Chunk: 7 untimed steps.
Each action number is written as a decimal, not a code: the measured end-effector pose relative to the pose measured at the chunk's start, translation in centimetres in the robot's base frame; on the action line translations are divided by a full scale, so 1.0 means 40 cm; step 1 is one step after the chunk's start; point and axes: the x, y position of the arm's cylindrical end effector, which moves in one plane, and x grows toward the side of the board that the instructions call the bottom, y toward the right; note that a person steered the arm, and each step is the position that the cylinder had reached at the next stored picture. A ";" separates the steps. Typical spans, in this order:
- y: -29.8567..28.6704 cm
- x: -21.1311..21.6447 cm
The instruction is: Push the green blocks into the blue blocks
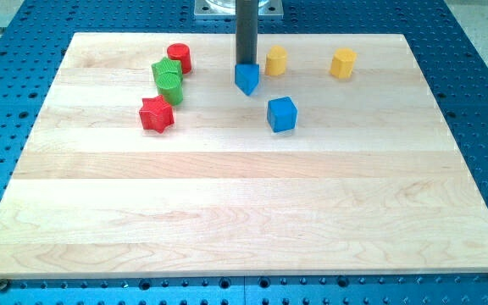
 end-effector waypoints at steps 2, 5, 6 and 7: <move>0.018 0.178; -0.125 -0.146; -0.265 -0.258; -0.528 -0.194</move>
